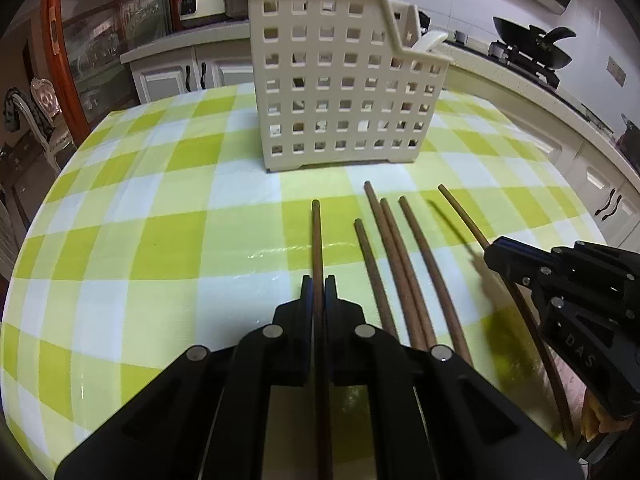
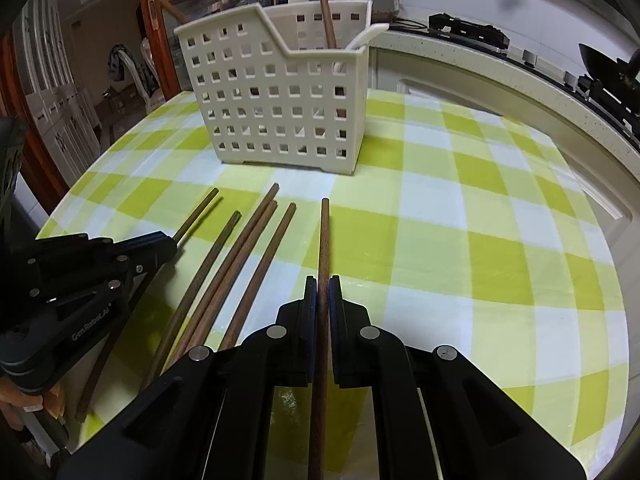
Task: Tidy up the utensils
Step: 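Close the left tool on another brown chopstick, then lift both chopsticks upright with both tools and carry them over the caddy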
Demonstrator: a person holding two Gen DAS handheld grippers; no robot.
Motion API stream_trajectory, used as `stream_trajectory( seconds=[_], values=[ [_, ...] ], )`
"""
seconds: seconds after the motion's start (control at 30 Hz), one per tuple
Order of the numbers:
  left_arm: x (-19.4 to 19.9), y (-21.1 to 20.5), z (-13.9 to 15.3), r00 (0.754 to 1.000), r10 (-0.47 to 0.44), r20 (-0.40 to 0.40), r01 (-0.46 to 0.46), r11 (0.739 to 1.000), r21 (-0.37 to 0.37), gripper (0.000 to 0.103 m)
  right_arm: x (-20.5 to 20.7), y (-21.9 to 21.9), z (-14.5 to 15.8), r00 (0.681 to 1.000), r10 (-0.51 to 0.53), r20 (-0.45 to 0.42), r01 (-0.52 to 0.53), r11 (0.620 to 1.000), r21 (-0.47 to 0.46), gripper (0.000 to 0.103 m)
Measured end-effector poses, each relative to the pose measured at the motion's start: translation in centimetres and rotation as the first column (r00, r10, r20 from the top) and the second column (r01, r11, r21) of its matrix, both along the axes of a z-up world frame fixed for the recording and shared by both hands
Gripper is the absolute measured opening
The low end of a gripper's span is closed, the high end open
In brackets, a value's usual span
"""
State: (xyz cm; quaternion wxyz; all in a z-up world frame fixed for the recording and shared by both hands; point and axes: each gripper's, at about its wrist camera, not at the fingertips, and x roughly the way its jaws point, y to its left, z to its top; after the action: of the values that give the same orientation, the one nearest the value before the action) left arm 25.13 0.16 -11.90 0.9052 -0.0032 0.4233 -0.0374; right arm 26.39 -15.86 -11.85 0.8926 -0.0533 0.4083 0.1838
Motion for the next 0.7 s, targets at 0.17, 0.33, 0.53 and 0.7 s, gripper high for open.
stream_trajectory(
  seconds=[0.17, 0.33, 0.53, 0.7],
  values=[
    [-0.8, 0.0, 1.5, 0.999, 0.005, 0.041, -0.005, 1.000, -0.010, 0.006, -0.4, -0.6, 1.1, 0.999, -0.015, 0.033, 0.014, 0.999, 0.031, 0.006],
    [-1.9, 0.0, 3.2, 0.996, 0.006, 0.090, -0.005, 1.000, -0.018, 0.006, -0.9, -1.0, 2.5, 0.997, -0.024, 0.071, 0.020, 0.998, 0.052, 0.006],
    [-3.8, 0.2, 5.5, 0.988, 0.009, 0.156, -0.005, 1.000, -0.026, 0.006, -1.8, -1.2, 4.4, 0.992, -0.029, 0.122, 0.020, 0.997, 0.072, 0.006],
    [-5.3, 0.4, 7.1, 0.979, 0.010, 0.202, -0.004, 1.000, -0.030, 0.006, -2.7, -1.3, 5.9, 0.986, -0.031, 0.161, 0.017, 0.996, 0.089, 0.006]
  ],
)
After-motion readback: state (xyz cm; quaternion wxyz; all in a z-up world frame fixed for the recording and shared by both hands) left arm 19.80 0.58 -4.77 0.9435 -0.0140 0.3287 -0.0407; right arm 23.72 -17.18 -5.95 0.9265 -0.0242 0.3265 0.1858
